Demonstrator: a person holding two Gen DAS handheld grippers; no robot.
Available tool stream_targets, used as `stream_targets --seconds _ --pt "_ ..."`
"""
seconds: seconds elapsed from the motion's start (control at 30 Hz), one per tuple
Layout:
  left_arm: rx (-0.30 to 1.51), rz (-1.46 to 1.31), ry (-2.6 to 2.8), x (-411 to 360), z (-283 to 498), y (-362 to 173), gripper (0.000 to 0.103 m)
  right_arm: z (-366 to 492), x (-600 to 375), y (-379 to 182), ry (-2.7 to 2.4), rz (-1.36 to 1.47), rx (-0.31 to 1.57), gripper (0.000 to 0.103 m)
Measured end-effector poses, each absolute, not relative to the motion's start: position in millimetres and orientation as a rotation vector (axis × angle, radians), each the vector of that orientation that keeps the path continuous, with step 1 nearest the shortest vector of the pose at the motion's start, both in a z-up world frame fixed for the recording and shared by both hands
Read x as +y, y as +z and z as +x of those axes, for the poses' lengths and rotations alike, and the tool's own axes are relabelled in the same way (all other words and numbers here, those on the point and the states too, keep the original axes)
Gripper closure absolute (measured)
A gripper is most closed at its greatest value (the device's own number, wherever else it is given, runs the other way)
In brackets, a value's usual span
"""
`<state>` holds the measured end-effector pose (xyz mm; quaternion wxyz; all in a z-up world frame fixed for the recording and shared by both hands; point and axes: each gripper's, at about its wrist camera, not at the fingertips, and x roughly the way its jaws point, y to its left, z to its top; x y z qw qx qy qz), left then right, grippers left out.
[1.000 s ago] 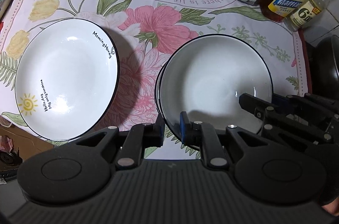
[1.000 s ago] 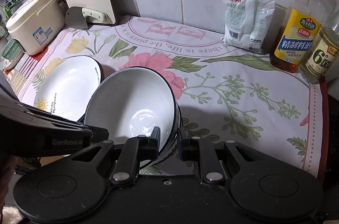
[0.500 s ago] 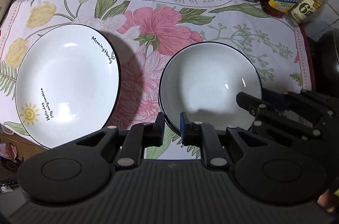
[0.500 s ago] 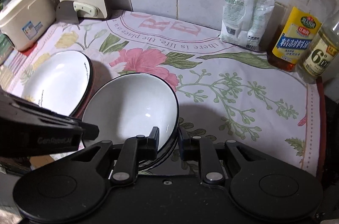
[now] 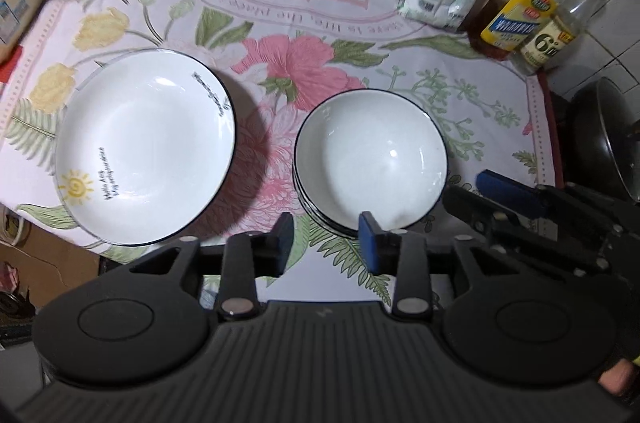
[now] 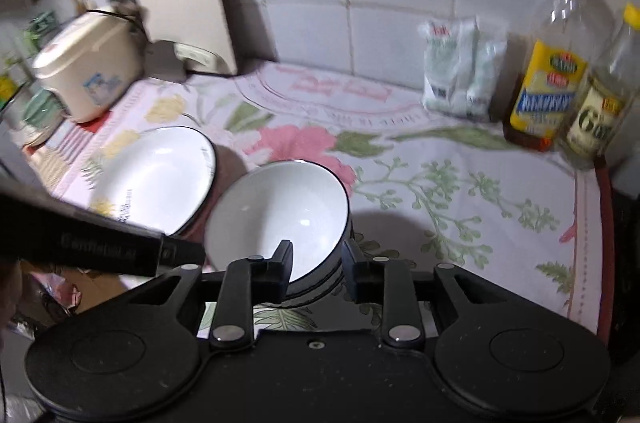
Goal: Organize plates and bowls
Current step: 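Lower the bowl onto the bowl stack and open both grippers, then move both grippers to the stack of three white bowls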
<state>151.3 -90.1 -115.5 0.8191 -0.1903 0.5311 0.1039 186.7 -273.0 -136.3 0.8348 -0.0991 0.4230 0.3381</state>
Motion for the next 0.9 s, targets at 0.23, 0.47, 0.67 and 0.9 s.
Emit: stream_targets --seconds 0.23,0.47,0.67,0.9 --pt "1.076 -0.382 0.193 -98 121 -80 0.066 154 -291 -104 0.855 -0.194 0.796 0.055" --pt "1.024 -0.325 0.129 -106 96 -60 0.063 116 -297 -77 0.861 -0.207 0.679 0.044" --pt "0.974 -0.292 0.102 -103 76 -56 0.063 86 -298 -66 0.824 -0.229 0.624 0.04" --pt "0.88 -0.262 0.076 -97 46 -58 0.062 53 -305 -64 0.749 -0.218 0.574 0.035"
